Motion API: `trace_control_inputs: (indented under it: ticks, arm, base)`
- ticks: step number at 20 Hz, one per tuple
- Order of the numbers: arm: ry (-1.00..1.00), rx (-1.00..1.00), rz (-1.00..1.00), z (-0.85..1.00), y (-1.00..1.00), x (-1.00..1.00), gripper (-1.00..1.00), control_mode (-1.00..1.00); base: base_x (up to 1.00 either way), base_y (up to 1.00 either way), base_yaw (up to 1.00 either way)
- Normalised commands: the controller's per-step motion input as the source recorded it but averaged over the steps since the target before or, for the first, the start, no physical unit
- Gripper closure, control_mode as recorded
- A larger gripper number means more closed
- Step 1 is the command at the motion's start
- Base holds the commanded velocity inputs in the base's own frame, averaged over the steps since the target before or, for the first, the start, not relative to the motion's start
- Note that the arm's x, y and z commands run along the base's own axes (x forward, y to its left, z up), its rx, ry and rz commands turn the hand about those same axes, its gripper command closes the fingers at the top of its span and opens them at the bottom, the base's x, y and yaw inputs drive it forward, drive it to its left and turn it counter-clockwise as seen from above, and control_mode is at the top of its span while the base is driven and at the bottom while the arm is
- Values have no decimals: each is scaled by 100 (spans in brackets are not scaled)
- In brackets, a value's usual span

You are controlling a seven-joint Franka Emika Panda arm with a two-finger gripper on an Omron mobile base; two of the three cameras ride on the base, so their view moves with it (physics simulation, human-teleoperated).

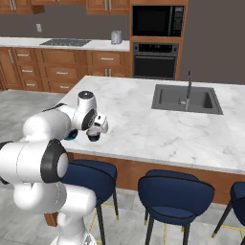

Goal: Stack the yogurt containers by placing the smaller containers on top of the larger containers.

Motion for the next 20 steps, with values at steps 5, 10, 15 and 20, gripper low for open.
trace_control_inputs:
  ticks: [5, 10, 15, 20]
  arm:
    - [0, 7, 0, -17, 0, 0, -100, -100]
    - [0, 10, -2, -19, 0, 0, -100, -100]
    - [0, 9, -5, -12, 0, 1, -100, -100]
    - [0, 2, -3, -3, 0, 2, -100, -100]
  base:
    - [0, 0, 0]
    - [0, 0, 0]
    - [0, 0, 0]
    - [0, 0, 0]
